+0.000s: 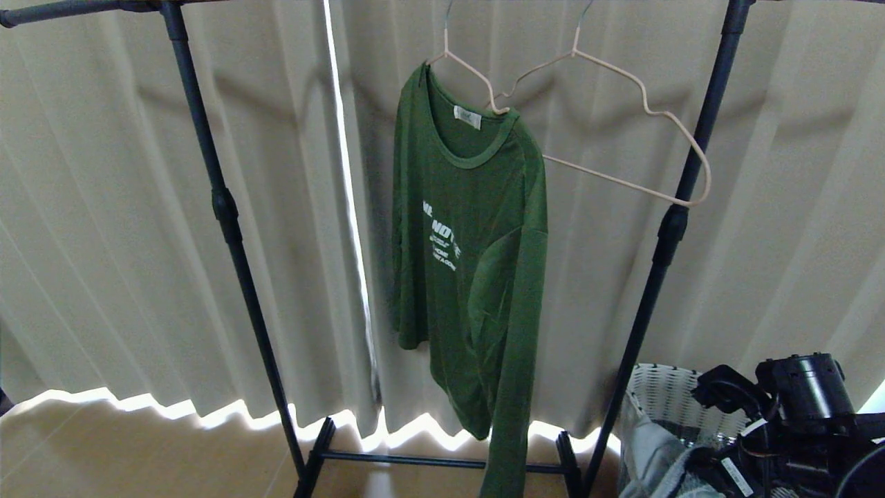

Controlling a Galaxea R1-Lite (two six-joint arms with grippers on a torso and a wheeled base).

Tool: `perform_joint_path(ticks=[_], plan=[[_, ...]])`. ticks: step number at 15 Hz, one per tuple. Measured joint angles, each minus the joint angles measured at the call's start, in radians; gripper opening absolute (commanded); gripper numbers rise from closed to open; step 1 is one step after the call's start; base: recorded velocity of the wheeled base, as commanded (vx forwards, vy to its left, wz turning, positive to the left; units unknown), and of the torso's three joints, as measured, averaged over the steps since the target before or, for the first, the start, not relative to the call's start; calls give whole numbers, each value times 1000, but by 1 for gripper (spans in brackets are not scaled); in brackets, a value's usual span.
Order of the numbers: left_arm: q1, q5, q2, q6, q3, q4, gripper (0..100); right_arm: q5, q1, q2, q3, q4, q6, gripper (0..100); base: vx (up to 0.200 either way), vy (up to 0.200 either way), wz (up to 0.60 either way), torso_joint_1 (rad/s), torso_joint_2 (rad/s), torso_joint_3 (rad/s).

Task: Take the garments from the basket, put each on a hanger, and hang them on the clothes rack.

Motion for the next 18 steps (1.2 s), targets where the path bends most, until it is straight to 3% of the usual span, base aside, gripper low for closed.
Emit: perform_joint_path(ticks=[3,4,12,15,18], plan=[[0,0,0,0,0,0,100,0,-10,12,1,0,0,100,0,0,0,0,0,0],[0,0,0,0,0,0,100,1,-11,12,4,0,0,0,0,0,0,0,0,0],[0,0,0,0,0,0,100,20,-12,-84,29,1,4,0,0,0,0,0,0,0],[0,-1,0,0,0,0,100,99,-12,-237,33,-14,6,0,0,0,0,0,0,0],[0,-1,0,0,0,0,100,152,-12,-433,35,-44,7,0,-200,0,0,5,1,-1]])
